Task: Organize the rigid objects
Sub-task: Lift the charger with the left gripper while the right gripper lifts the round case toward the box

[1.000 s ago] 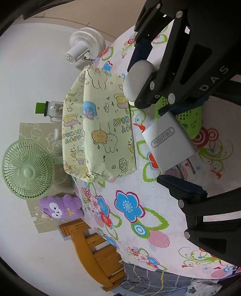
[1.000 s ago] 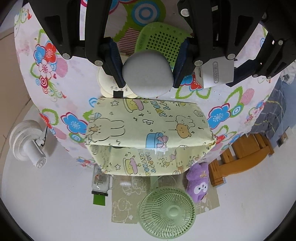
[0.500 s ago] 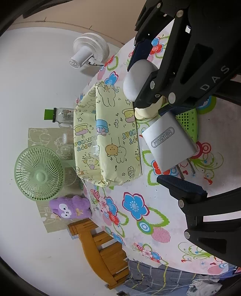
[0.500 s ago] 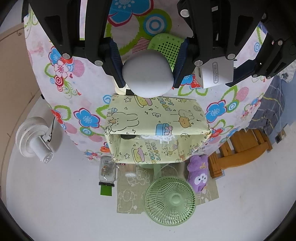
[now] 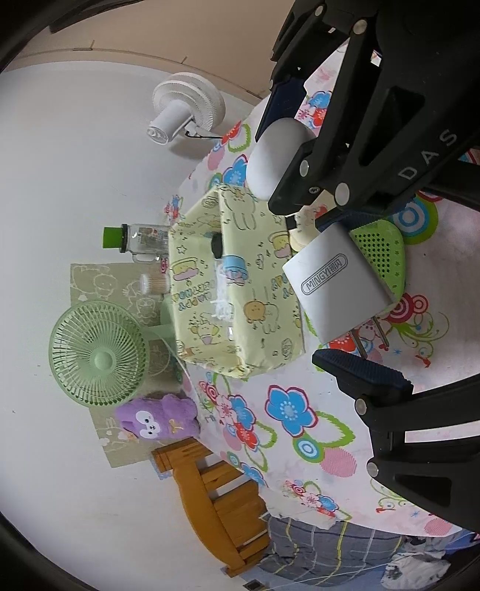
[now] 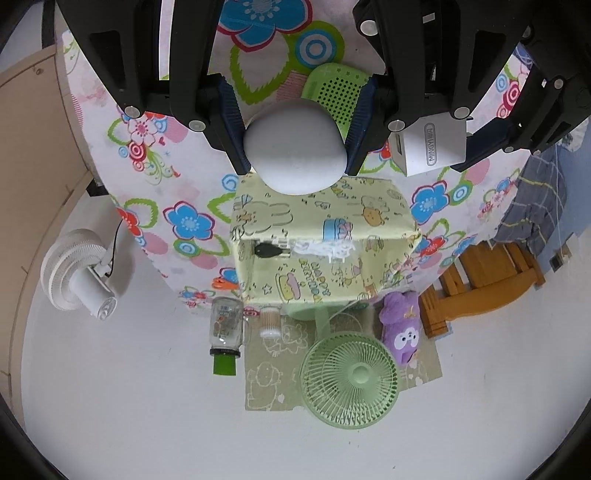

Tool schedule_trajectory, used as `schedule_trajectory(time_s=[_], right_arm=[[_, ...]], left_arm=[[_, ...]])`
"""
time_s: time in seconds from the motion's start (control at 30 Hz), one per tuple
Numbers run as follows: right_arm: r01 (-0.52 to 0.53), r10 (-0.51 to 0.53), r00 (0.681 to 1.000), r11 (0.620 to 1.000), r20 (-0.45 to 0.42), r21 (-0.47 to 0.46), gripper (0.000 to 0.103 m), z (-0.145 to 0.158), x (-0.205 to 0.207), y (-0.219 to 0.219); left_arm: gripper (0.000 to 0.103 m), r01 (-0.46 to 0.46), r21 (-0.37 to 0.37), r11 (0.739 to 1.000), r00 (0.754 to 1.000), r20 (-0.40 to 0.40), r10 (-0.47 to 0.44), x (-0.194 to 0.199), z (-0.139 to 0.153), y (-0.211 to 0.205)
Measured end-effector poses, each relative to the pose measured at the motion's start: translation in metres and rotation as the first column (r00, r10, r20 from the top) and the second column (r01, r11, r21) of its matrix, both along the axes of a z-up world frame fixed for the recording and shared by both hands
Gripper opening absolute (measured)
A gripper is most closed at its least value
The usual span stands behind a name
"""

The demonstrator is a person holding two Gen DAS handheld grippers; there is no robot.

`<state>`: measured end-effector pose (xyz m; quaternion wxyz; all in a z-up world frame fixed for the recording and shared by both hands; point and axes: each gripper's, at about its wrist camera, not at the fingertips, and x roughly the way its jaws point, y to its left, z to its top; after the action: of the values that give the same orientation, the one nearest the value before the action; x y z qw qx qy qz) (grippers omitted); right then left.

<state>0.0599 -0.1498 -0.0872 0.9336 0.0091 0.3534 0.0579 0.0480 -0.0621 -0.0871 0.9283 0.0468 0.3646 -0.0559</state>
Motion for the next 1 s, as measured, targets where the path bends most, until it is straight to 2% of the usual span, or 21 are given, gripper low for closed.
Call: schedule_trajectory(time_s=[0.63,1.0], right_arm=[[0.020,-0.020,0.999,1.000,0.050,0.015,0.054,0.036,0.004,-0.003],[0.012,-0.013,0.998,1.000,0.061,0.018,0.054,0.048,0.026,-0.001]], left_arm=[[0.067,0.016,-0.003,1.000,0.998,0.060,-0.016,0.007,0.036,-0.001],[0.067,0.009,-0.001,1.000,0.997,0.071,-0.009,0.027,0.045,0.001]])
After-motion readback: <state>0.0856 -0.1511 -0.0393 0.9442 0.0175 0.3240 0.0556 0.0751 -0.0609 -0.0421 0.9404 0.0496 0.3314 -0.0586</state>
